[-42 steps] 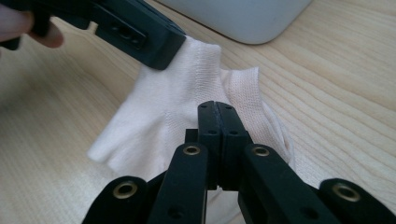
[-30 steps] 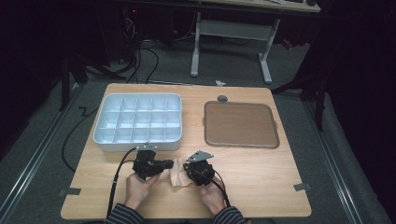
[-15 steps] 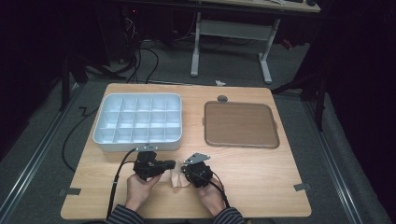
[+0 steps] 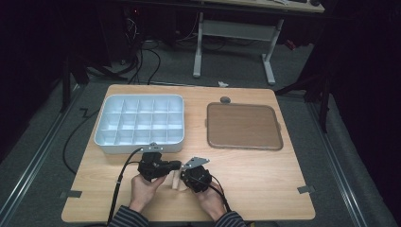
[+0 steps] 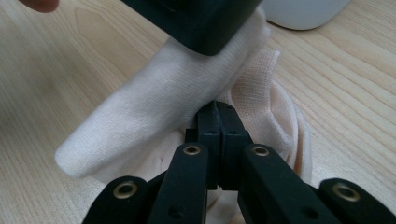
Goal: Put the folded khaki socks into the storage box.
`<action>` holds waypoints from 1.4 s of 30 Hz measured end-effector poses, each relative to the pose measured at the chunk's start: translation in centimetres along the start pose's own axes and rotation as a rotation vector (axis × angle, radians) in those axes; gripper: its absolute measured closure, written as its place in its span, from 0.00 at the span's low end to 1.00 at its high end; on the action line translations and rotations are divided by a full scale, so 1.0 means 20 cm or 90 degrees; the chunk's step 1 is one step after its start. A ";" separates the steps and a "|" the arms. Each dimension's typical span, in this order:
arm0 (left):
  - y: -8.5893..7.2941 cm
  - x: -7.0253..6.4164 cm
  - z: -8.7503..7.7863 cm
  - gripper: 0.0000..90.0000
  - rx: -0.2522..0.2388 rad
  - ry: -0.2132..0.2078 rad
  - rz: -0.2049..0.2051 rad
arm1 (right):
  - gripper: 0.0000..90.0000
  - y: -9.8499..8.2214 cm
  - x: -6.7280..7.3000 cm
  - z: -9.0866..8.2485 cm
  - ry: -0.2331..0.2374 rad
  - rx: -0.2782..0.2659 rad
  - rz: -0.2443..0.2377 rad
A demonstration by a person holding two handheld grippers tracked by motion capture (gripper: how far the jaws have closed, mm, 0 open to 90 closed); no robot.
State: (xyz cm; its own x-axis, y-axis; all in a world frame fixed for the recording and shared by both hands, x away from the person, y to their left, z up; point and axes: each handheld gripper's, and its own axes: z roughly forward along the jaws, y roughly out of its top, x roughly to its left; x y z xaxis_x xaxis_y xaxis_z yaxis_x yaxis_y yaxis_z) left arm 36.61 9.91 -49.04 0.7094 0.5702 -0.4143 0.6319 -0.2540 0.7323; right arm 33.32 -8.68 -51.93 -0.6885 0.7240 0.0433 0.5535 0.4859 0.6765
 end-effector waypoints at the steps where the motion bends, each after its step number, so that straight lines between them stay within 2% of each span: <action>1: 0.00 0.00 0.00 0.96 0.001 0.000 0.002 | 1.00 0.00 0.00 0.00 0.001 0.000 0.000; 5: 0.00 0.00 0.01 0.96 0.009 0.008 0.001 | 0.99 -0.01 0.00 0.00 0.006 -0.010 0.006; 8: 0.00 0.00 0.00 0.96 0.016 0.018 0.001 | 0.94 -0.01 0.01 -0.01 0.001 -0.014 0.004; 14: -0.01 0.01 0.00 0.96 0.019 0.026 -0.006 | 0.89 -0.01 0.00 -0.07 -0.021 -0.040 0.000; 19: -0.01 0.01 -0.01 0.96 0.021 0.029 -0.011 | 0.84 -0.02 -0.05 -0.17 -0.046 -0.072 0.022; 24: -0.01 0.02 -0.01 0.96 0.020 0.033 -0.015 | 0.79 -0.06 -0.11 -0.21 -0.070 -0.075 0.048; 27: -0.01 0.01 -0.01 0.96 0.018 0.035 -0.017 | 0.77 -0.09 -0.13 -0.22 -0.075 -0.072 0.061; 32: 0.00 0.01 -0.01 0.96 0.017 0.039 -0.020 | 0.76 -0.11 -0.13 -0.19 -0.067 -0.068 0.075; 37: 0.00 0.01 -0.01 0.96 0.017 0.043 -0.021 | 0.75 -0.11 -0.12 -0.20 -0.059 -0.079 0.078; 42: 0.00 0.00 -0.01 0.96 0.017 0.042 -0.020 | 0.75 -0.11 -0.12 -0.16 -0.060 -0.058 0.072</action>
State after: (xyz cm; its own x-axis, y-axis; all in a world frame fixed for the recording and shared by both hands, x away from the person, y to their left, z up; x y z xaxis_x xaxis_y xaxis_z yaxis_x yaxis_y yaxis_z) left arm 36.56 10.12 -48.85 0.6671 0.6286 -0.3998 0.6625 -0.2550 0.7043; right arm 32.18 -13.11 -51.19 -0.5745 0.8165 0.0569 0.5776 0.3551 0.7350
